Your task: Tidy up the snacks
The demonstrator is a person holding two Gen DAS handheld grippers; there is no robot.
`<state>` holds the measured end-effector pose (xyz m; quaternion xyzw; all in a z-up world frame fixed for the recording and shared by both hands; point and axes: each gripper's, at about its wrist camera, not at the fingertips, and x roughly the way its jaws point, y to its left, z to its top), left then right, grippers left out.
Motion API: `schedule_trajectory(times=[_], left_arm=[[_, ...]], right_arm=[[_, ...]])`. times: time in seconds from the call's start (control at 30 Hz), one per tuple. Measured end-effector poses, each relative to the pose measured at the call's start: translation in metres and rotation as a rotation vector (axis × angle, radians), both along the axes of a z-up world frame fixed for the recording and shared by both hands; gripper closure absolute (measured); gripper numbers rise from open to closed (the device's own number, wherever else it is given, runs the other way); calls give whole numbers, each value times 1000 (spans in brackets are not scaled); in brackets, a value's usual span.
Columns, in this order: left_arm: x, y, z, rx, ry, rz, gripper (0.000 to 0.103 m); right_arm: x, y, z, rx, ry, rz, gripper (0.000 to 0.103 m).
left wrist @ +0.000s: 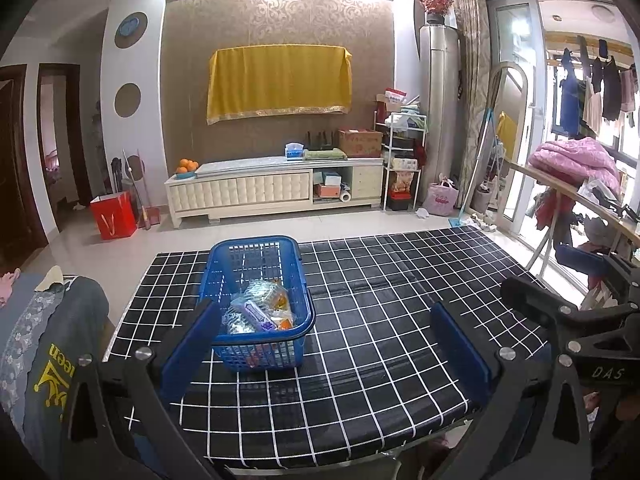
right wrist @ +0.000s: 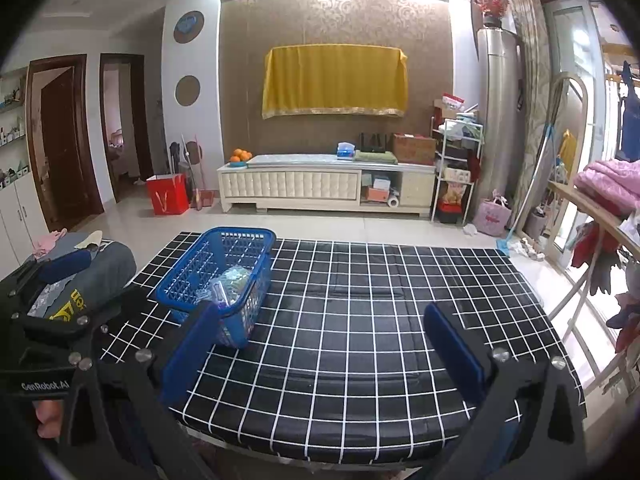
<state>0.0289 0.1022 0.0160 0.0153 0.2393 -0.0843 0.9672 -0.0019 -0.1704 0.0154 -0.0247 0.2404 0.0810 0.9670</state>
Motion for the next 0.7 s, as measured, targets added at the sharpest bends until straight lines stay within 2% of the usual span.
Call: schedule_trajectory(times=[0.2, 0.33, 0.5, 0.7], left_arm=[[-1, 1, 0, -2, -2, 3, 0], [-4, -2, 2, 25, -22, 27, 0], [-3, 1, 0, -9, -3, 13, 0], [-4, 1, 0, -14, -1, 9, 0]], right_arm=[[-1, 1, 2, 7, -1, 3, 0], [-3, 0, 1, 4, -3, -1, 0], [-5, -1, 2, 3, -7, -3, 0], [-5, -1, 3, 8, -3, -2, 0]])
